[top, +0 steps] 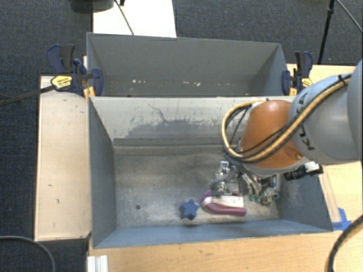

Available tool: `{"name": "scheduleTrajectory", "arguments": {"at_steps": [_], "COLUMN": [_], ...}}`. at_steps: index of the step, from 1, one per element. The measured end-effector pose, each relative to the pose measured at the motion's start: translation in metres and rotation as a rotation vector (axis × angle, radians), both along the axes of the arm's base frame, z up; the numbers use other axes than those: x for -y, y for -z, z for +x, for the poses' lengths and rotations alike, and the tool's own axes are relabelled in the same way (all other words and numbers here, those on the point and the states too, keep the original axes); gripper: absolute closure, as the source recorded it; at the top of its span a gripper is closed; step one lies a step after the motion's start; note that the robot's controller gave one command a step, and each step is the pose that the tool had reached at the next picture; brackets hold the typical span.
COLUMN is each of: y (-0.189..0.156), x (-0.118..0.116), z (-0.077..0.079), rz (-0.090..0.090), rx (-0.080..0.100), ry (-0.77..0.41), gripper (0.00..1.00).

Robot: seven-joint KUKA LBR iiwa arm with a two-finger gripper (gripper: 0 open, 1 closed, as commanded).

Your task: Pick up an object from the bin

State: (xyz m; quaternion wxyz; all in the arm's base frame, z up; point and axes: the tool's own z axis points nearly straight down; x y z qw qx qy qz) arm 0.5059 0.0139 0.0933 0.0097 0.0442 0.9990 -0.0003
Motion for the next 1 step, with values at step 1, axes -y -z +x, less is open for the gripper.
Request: {"name": "scheduleTrajectory", "arguments": {"at_steps": [1], "y": [-0.1386], "x": [0.0513], "z": [0.0140], "rz": [-0.004], "rx": [-0.009], "ry": [-0.283], "gripper": [1.00]}}
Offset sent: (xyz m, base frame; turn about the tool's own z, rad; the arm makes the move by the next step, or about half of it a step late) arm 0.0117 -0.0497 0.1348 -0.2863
